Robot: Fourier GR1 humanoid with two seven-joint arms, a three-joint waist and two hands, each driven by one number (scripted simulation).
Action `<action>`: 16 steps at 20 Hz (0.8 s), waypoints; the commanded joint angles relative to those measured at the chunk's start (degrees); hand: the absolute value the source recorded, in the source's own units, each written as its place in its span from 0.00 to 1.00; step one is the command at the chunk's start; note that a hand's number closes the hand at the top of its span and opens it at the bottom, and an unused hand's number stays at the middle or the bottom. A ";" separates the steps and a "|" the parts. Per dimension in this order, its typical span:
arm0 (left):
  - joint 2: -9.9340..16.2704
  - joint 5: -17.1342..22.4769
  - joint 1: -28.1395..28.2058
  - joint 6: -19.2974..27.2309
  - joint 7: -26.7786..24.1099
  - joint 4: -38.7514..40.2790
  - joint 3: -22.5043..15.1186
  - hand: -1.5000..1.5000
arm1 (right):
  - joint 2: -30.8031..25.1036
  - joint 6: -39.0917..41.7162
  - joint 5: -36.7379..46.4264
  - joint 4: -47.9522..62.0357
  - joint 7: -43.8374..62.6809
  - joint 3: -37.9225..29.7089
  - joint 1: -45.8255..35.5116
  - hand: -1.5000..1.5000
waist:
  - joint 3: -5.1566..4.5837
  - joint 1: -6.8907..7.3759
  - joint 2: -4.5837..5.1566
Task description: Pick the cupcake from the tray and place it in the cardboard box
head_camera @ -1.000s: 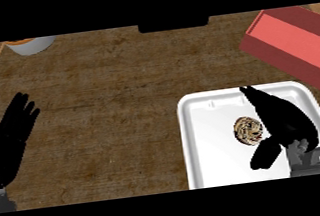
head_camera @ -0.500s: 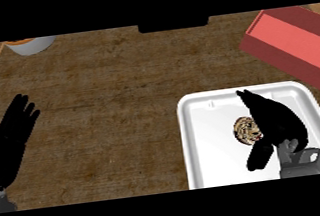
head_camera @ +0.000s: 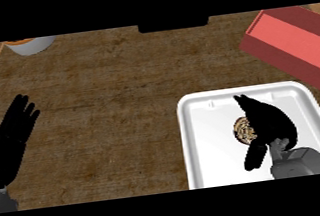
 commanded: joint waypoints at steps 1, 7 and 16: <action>-0.40 0.07 2.65 0.54 4.35 -6.07 0.86 0.50 | -0.62 1.01 0.94 -0.36 -1.94 -1.43 0.88 0.00 | 0.01 0.07 -0.05; -1.82 -2.29 0.91 -0.84 -0.65 -0.26 1.24 0.50 | 0.18 -3.71 3.30 7.70 -7.76 -2.25 0.72 0.00 | 0.00 0.02 0.04; -4.58 -3.22 -1.03 2.41 5.35 -5.78 -0.60 0.50 | -0.51 -5.38 5.86 7.40 -13.28 -3.36 -2.00 1.00 | 0.01 0.08 -0.02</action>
